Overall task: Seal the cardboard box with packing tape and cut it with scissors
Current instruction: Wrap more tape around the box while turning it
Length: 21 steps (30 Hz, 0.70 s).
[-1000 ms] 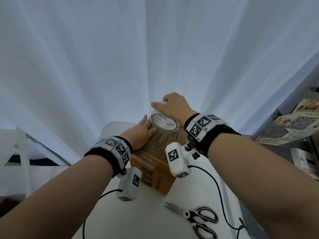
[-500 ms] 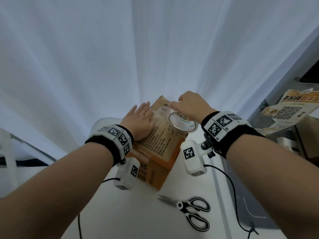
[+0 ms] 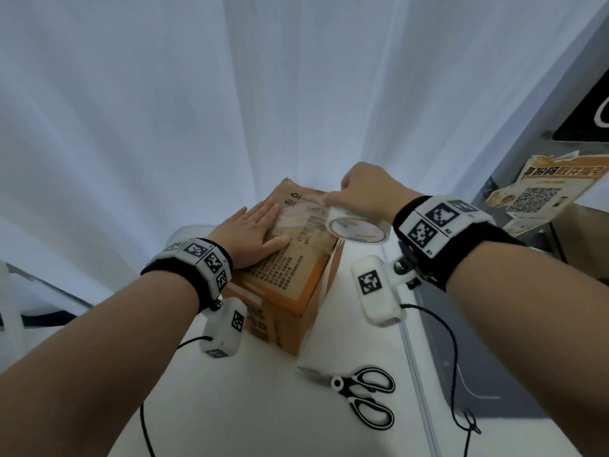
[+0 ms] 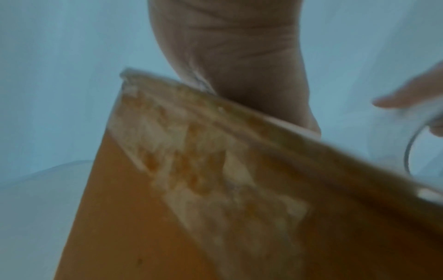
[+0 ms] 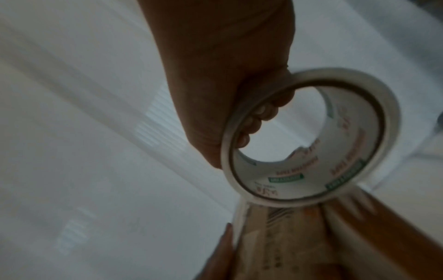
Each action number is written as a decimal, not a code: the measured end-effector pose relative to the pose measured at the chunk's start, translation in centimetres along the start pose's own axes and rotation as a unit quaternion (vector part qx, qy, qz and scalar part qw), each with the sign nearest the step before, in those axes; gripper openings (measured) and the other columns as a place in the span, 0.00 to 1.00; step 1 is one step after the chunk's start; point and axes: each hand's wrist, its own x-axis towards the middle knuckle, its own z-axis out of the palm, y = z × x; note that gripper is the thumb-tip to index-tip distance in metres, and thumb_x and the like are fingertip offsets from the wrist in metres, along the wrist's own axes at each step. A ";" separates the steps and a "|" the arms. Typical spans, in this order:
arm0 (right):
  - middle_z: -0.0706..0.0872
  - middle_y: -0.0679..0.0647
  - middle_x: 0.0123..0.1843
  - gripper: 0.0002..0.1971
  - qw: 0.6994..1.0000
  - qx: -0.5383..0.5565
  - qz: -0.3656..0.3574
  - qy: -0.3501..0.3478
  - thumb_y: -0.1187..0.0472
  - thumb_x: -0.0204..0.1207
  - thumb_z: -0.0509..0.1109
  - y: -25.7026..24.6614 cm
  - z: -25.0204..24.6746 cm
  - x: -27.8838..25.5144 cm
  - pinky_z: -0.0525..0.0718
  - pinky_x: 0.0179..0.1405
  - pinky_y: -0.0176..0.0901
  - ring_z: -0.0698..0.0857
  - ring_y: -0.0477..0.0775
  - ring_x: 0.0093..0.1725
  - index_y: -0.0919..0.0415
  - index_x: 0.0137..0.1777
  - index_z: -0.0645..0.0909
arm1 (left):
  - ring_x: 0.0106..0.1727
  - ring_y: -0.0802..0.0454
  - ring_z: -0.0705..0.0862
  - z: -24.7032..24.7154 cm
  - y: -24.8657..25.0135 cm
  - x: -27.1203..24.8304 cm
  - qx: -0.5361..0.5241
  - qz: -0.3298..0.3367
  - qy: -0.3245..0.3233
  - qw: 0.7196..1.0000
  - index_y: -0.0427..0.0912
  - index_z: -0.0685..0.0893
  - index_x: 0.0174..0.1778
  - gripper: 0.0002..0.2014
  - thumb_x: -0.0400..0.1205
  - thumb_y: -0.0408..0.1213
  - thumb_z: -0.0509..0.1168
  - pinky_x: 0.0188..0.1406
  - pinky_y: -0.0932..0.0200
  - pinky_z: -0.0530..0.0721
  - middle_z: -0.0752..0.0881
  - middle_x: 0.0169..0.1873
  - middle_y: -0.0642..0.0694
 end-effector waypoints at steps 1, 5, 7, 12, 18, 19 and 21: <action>0.65 0.48 0.22 0.24 1.000 -0.002 0.009 -0.005 0.44 0.71 0.68 1.0 0.2 -0.4 0.64 0.24 0.41 0.65 0.50 0.23 0.56 0.23 0.64 | 0.84 0.58 0.41 0.1 0.2 0.1 0.002 0.003 0.000 1.000 0.47 0.38 0.84 0.40 0.82 0.66 0.41 0.83 0.54 0.40 0.37 0.84 0.51; 0.70 0.47 0.22 0.22 0.998 0.026 0.053 -0.017 0.45 0.72 0.69 4.0 2.7 -2.2 0.67 0.23 0.37 0.70 0.48 0.23 0.56 0.24 0.70 | 0.84 0.58 0.41 0.3 0.7 0.3 0.005 0.011 0.005 1.000 0.49 0.38 0.84 0.39 0.82 0.65 0.41 0.82 0.54 0.40 0.37 0.84 0.52; 0.69 0.47 0.21 0.23 0.997 0.045 0.054 -0.015 0.46 0.73 0.70 4.6 3.9 -2.6 0.65 0.23 0.37 0.69 0.46 0.22 0.54 0.22 0.67 | 0.84 0.58 0.41 0.4 0.5 0.2 0.004 0.008 0.004 1.000 0.50 0.38 0.83 0.39 0.82 0.66 0.42 0.82 0.54 0.40 0.37 0.84 0.53; 0.67 0.47 0.21 0.25 0.995 0.080 0.053 -0.010 0.45 0.73 0.70 5.4 4.9 -2.3 0.65 0.24 0.38 0.68 0.46 0.22 0.56 0.21 0.66 | 0.84 0.58 0.41 0.6 0.2 0.1 0.011 0.009 0.005 1.000 0.50 0.38 0.83 0.39 0.81 0.66 0.41 0.83 0.52 0.40 0.38 0.84 0.52; 0.62 0.49 0.21 0.28 0.992 0.105 0.066 -0.007 0.43 0.72 0.70 6.9 6.5 -2.0 0.63 0.25 0.41 0.63 0.49 0.22 0.56 0.21 0.60 | 0.84 0.57 0.41 0.2 0.7 0.1 0.024 0.008 -0.005 1.000 0.49 0.38 0.83 0.40 0.81 0.67 0.41 0.83 0.52 0.39 0.38 0.84 0.51; 0.62 0.49 0.21 0.29 0.991 0.114 0.067 -0.004 0.42 0.72 0.70 7.1 6.6 -2.0 0.62 0.25 0.41 0.63 0.49 0.22 0.56 0.21 0.60 | 0.84 0.56 0.40 0.0 1.0 0.1 0.033 0.003 -0.010 0.999 0.48 0.38 0.83 0.41 0.81 0.68 0.40 0.83 0.51 0.39 0.38 0.84 0.49; 0.63 0.49 0.21 0.28 0.990 0.124 0.068 -0.002 0.42 0.72 0.69 7.3 6.8 -2.0 0.63 0.25 0.40 0.65 0.49 0.22 0.56 0.21 0.62 | 0.84 0.53 0.40 -0.4 2.1 0.3 0.054 -0.013 -0.017 0.998 0.44 0.37 0.83 0.44 0.78 0.70 0.38 0.83 0.50 0.37 0.39 0.84 0.46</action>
